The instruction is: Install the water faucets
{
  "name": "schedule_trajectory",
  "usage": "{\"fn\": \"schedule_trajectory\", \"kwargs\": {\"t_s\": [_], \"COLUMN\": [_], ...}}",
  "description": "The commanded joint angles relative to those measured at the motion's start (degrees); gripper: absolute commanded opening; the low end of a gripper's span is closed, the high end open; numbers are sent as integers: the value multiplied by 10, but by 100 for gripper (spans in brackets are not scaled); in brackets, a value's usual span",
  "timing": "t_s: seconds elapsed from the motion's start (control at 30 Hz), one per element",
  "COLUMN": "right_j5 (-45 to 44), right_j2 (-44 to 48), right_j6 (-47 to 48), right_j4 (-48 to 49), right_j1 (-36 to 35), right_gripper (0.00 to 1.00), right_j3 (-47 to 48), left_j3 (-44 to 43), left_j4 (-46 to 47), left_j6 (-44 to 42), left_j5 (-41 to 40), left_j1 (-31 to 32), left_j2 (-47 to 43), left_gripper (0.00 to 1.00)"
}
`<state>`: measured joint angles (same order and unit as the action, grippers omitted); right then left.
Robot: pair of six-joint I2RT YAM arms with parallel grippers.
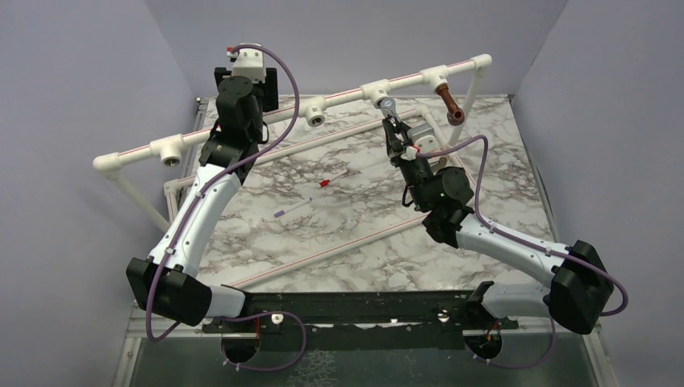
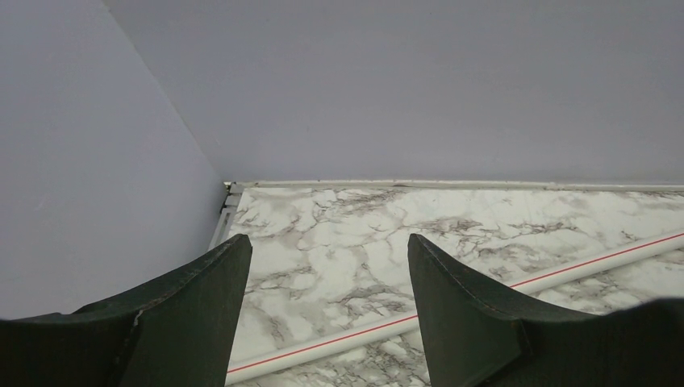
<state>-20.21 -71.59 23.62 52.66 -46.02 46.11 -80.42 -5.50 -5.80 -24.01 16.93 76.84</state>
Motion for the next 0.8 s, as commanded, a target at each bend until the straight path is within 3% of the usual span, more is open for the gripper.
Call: {"fn": "schedule_trajectory", "kwargs": {"t_s": [0.0, 0.77], "right_j5": [13, 11], "right_j2": [-2, 6], "right_j6": [4, 10], "right_j4": [34, 11], "right_j1": [4, 3], "right_gripper": [1, 1], "right_j3": [23, 31], "left_j3": [10, 8], "left_j4": [-35, -38], "left_j6": [2, 6], "left_j5": [12, 19], "left_j1": [-8, -14], "left_j2": [0, 2], "left_gripper": [73, 73]}}
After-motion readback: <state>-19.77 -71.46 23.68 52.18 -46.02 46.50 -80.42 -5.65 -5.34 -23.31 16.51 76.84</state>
